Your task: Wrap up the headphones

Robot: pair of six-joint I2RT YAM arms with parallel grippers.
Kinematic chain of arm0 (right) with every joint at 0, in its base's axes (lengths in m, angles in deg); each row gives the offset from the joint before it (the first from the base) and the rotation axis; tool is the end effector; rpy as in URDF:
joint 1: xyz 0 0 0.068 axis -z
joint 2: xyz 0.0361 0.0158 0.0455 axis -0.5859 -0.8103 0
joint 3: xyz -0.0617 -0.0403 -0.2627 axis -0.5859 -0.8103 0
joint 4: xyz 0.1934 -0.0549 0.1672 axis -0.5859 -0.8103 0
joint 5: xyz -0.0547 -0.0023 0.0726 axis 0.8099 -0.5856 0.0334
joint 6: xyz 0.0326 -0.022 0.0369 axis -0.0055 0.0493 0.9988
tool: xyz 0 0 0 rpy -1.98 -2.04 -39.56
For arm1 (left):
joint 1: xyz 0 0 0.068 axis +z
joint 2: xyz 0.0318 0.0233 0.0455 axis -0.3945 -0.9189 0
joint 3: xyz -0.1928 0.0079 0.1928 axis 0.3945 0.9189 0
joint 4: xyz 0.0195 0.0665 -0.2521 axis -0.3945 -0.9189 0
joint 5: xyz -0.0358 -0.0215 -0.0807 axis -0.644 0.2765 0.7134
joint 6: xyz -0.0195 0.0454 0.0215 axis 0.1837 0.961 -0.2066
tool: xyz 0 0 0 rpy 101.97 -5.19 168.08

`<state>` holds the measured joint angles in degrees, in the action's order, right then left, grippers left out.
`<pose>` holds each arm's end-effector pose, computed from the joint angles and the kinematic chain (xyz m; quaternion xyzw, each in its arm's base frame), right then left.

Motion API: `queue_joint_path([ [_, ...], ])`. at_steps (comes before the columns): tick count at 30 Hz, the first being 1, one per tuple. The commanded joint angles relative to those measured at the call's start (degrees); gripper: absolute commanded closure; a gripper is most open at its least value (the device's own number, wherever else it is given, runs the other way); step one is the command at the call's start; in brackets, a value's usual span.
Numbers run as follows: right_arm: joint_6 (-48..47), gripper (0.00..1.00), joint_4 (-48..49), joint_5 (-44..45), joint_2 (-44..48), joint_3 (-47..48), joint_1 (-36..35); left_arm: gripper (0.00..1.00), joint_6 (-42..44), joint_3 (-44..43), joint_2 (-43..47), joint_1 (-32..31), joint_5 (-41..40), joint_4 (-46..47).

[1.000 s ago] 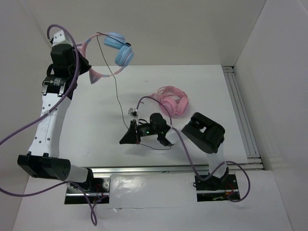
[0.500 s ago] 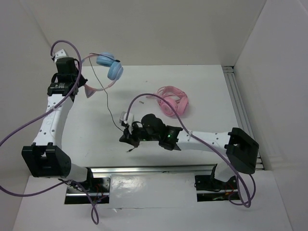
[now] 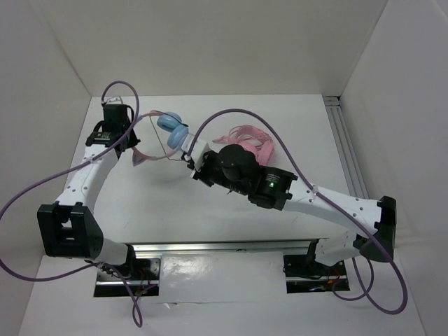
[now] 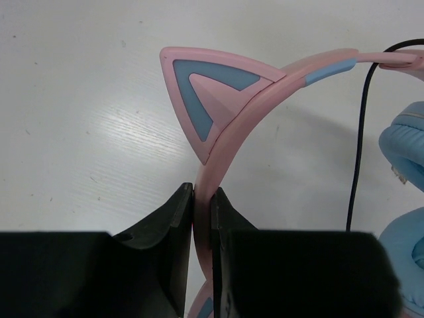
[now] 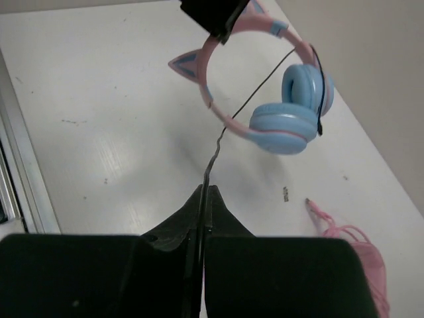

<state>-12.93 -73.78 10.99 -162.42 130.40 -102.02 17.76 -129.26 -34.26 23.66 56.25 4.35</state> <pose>0.1346 0.2910 0.3873 -0.4832 0.6206 0.2021 0.5836 0.3186 0.0126 0.3243 -0.2487 0.8491 0.0356 0.4648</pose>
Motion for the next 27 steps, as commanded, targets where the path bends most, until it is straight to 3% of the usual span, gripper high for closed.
queue_joint_path([
  [1, -3.32, 1.00, -5.05, 3.60, 1.68, 5.56, -1.43, 1.00, 0.90, -1.61, 3.40, -2.79, -1.85, 5.58],
  [6, -3.85, 1.00, -5.75, 2.99, 2.30, 7.59, -1.97, 1.00, 2.04, -4.52, -0.46, -8.42, -8.53, 2.05],
  [10, -3.86, 1.00, -7.24, 1.40, 2.30, 10.13, -2.57, 1.00, -0.41, -8.29, -3.71, -9.04, -10.29, -2.07],
  [21, -2.19, 1.00, -7.16, -7.63, -1.21, 8.73, -3.64, 1.00, -12.10, -8.38, -3.89, -1.05, -0.80, -3.05],
  [27, -1.66, 1.00, -8.21, -13.70, -6.30, 12.42, -3.64, 1.00, -12.73, -6.62, -3.89, 2.91, 2.36, -1.65],
])
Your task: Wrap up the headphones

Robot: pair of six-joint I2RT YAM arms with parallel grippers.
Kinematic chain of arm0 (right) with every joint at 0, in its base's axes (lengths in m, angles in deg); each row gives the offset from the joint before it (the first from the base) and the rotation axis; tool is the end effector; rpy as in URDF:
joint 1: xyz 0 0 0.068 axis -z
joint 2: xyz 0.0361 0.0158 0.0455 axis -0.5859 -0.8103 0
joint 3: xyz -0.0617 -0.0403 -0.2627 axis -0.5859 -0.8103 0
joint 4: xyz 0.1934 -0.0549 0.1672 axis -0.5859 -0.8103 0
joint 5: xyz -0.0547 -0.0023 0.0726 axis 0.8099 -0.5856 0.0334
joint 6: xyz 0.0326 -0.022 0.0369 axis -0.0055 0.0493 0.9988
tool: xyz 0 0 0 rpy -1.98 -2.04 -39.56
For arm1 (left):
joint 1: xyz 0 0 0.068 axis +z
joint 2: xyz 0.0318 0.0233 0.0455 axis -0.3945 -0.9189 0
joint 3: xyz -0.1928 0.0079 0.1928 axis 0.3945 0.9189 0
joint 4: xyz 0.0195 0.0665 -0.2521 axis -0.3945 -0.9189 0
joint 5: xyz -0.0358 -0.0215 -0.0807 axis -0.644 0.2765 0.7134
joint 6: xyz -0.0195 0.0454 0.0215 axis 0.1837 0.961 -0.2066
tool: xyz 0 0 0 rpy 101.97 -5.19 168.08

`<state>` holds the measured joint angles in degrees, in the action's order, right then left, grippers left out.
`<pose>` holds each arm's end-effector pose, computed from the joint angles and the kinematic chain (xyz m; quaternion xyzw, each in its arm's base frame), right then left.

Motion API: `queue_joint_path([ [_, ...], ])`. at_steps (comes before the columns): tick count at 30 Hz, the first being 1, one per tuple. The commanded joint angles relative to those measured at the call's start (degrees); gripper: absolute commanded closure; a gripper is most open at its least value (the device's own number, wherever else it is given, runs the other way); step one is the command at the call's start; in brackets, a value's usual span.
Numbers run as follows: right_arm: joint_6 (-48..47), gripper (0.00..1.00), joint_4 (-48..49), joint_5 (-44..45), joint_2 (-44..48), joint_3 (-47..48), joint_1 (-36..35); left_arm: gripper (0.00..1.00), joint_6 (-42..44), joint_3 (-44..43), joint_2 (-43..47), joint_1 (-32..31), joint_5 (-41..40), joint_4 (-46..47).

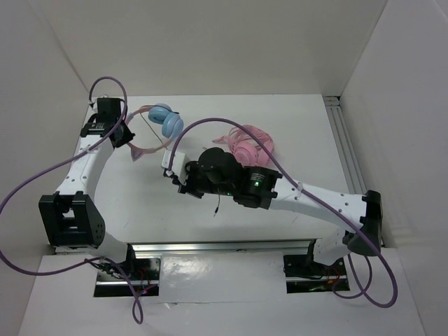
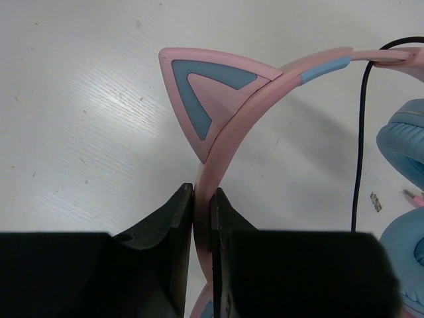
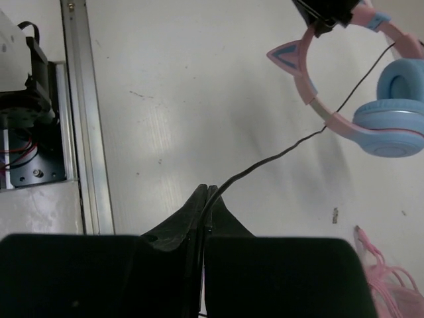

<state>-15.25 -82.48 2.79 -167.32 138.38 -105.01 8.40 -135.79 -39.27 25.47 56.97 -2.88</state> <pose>0.1206 0.3153 0.3939 -0.5653 0.5895 0.2404 0.5246 0.3339 0.0229 0.3250 -0.3282 0.8446 0.0141 0.4229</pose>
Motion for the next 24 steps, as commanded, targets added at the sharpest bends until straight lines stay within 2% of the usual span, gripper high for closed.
queue_joint_path([
  [1, 0.66, 1.00, 0.49, -6.22, -1.42, 4.44, -0.64, 1.00, -3.89, -0.09, 1.11, 1.80, 1.64, 5.59],
  [8, 1.71, 1.00, -1.10, -9.92, -2.91, 6.90, -0.64, 1.00, -4.43, -0.70, -2.04, 5.75, 3.75, 6.12],
  [15, 0.48, 1.00, -0.40, -2.20, -0.63, 5.59, -0.64, 1.00, -0.04, -0.71, -2.05, 5.67, 2.17, 5.51],
  [18, -2.50, 1.00, 1.18, 3.52, 0.77, 5.06, -0.64, 1.00, 4.08, 2.18, 0.32, 2.78, 0.23, 7.69],
  [24, -13.04, 1.00, 6.29, 19.42, 2.46, 3.29, -0.64, 1.00, 14.45, 4.13, 0.85, -8.64, -3.72, 9.73],
])
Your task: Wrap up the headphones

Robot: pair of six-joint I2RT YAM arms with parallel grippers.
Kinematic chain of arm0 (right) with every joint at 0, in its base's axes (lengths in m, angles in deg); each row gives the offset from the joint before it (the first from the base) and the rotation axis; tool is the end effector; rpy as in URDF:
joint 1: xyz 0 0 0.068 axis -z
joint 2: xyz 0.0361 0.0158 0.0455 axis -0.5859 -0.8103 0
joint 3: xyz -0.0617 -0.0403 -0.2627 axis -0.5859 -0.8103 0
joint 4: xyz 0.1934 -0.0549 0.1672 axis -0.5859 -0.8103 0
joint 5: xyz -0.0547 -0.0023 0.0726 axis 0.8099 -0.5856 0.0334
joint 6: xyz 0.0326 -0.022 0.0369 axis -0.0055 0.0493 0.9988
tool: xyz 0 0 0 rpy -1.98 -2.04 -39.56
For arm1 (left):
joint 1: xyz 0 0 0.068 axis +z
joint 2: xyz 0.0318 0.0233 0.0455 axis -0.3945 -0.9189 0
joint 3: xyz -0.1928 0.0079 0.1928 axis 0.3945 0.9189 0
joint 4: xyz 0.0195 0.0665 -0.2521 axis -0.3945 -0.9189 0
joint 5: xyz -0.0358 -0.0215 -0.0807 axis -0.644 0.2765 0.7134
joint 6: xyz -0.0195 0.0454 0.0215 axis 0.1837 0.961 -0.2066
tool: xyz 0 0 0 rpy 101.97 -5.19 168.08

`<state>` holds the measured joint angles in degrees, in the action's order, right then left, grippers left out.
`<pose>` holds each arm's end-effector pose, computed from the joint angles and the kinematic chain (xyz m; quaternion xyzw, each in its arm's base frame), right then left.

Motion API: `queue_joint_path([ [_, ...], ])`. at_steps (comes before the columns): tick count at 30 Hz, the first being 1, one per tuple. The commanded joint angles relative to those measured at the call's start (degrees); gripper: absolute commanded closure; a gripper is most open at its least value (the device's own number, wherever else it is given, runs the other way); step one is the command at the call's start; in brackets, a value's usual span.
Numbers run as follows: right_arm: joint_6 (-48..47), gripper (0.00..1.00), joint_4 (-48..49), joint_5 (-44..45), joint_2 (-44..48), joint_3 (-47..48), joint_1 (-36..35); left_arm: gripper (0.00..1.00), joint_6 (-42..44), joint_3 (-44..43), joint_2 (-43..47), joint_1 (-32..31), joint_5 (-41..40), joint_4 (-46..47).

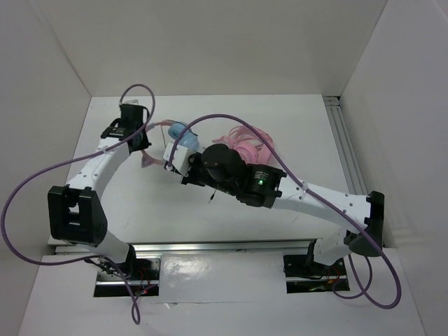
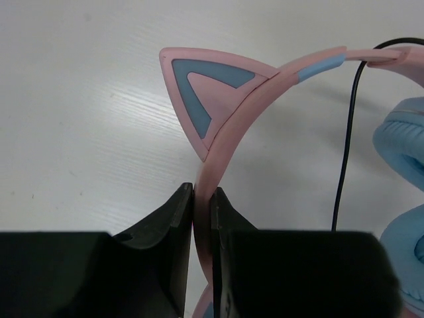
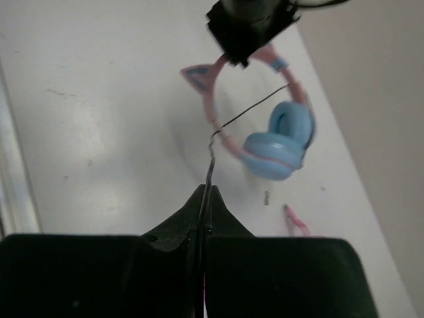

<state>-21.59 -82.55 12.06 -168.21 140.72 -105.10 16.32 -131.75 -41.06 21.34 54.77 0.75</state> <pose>0.1265 0.3162 0.4033 -0.5578 0.5849 0.1536 0.5684 0.3406 -0.0001 0.2970 -0.2436 0.8782 0.0505 0.4085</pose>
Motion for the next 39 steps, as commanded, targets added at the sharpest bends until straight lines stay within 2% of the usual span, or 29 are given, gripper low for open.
queue_joint_path([
  [1, -7.41, 1.00, 4.52, 11.22, 2.74, 3.31, 0.14, 1.00, 7.78, 0.61, 2.64, -7.57, -1.51, 6.71],
  [4, -9.96, 1.00, 3.80, 15.26, 2.20, 4.74, 1.72, 1.00, 11.82, 2.10, 4.21, -11.11, 0.41, 7.33],
  [9, -14.44, 1.00, 9.42, 22.64, 5.62, -0.43, 4.89, 1.00, 20.43, 6.84, 12.73, -18.66, -0.28, 11.01],
  [13, -15.85, 1.00, 13.47, 23.18, 9.13, -2.99, 7.35, 1.00, 29.55, 11.86, 19.84, -27.27, 1.91, 13.30],
  [15, -16.46, 1.00, 14.87, 23.18, 9.67, -3.52, 7.88, 1.00, 31.42, 13.97, 22.58, -31.13, 3.14, 13.30],
  [18, -16.99, 1.00, 15.93, 23.18, 11.26, -4.57, 9.02, 1.00, 35.81, 15.29, 27.24, -36.23, 3.15, 10.59],
  [20, -17.00, 1.00, 16.45, 23.18, 11.96, -4.57, 9.55, 1.00, 36.52, 15.81, 28.74, -38.79, 2.28, 9.01],
  [26, -18.93, 1.00, 19.71, 23.97, 11.96, -7.74, 12.45, 1.00, 35.30, 13.80, 28.75, -44.60, -9.41, -0.22],
  [30, -18.93, 1.00, 21.12, 23.19, 11.43, -9.23, 14.38, 1.00, 33.89, 13.80, 32.43, -45.13, -7.67, -2.95],
  [35, -10.42, 1.00, 19.01, 13.70, 10.29, -8.09, 23.07, 1.00, 30.82, 11.17, 35.77, -45.13, -9.42, -7.52],
  [39, -6.98, 1.00, 20.50, 8.69, 9.68, -10.37, 27.04, 1.00, 28.10, 7.30, 37.27, -44.52, -9.43, -9.98],
])
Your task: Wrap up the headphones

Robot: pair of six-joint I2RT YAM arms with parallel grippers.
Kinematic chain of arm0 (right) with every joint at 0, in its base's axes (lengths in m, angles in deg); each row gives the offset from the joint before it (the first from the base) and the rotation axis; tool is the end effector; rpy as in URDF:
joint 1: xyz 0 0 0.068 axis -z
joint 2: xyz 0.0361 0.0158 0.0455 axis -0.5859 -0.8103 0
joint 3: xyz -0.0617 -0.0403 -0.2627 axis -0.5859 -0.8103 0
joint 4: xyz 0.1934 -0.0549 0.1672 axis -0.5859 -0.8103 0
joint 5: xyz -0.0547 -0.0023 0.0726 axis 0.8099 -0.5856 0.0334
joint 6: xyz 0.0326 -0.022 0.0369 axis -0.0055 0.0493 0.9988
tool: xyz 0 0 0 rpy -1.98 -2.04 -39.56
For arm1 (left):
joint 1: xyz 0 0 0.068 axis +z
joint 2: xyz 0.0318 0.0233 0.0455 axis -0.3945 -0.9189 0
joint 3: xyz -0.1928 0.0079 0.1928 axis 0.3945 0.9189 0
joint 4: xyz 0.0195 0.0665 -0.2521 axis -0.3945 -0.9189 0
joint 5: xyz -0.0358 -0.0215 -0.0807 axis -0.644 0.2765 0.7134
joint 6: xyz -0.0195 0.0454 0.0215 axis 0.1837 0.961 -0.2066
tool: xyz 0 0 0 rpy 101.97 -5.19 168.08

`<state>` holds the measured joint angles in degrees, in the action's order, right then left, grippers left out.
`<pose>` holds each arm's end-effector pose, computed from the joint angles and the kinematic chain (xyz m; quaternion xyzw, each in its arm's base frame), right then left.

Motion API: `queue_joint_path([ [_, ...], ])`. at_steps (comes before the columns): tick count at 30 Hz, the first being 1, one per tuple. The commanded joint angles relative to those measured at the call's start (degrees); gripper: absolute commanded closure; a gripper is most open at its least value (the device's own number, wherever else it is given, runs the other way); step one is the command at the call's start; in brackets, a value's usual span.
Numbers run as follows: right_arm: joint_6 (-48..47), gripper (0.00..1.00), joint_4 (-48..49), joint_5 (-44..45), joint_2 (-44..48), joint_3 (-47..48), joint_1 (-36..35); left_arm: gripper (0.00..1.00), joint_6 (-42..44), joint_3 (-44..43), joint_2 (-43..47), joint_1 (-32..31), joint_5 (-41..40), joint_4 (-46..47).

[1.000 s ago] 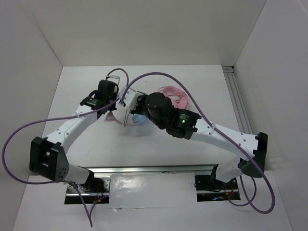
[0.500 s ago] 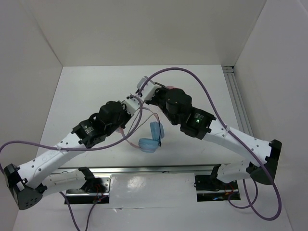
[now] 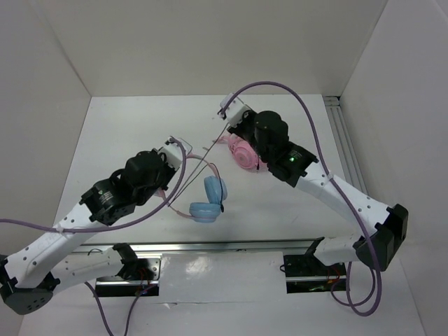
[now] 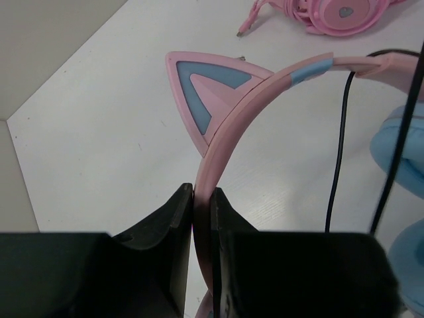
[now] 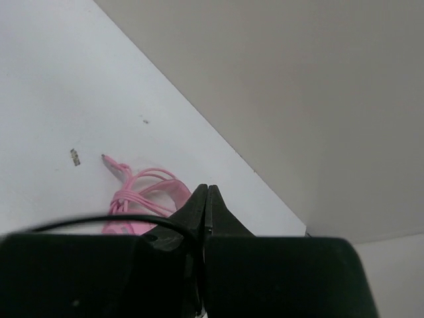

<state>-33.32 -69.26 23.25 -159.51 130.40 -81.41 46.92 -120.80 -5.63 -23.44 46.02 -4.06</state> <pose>0.2232 0.2092 0.4110 -0.3918 0.6317 -0.0878 0.6632 0.1404 -0.1253 0.3791 0.2461 0.7898 -0.0031 0.5619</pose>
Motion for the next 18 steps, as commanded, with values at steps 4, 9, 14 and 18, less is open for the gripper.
queue_joint_path([
  [4, 7.39, 1.00, 7.83, -5.67, -0.78, -0.06, 5.72, 1.00, -3.12, -5.85, 2.37, 0.27, 1.07, -6.67],
  [9, 9.32, 1.00, 8.35, -8.31, -2.97, 0.56, 6.25, 1.00, -4.88, -7.88, 2.90, 0.27, 0.73, -7.29],
  [14, 11.34, 1.00, 10.28, -9.36, -4.30, -1.11, 7.92, 1.00, -6.20, -12.52, 3.42, 0.27, -1.55, -8.95],
  [18, 13.89, 1.00, 12.13, -13.13, -4.83, -3.13, 9.77, 1.00, -10.41, -18.15, 1.67, 0.27, -7.45, -13.77],
])
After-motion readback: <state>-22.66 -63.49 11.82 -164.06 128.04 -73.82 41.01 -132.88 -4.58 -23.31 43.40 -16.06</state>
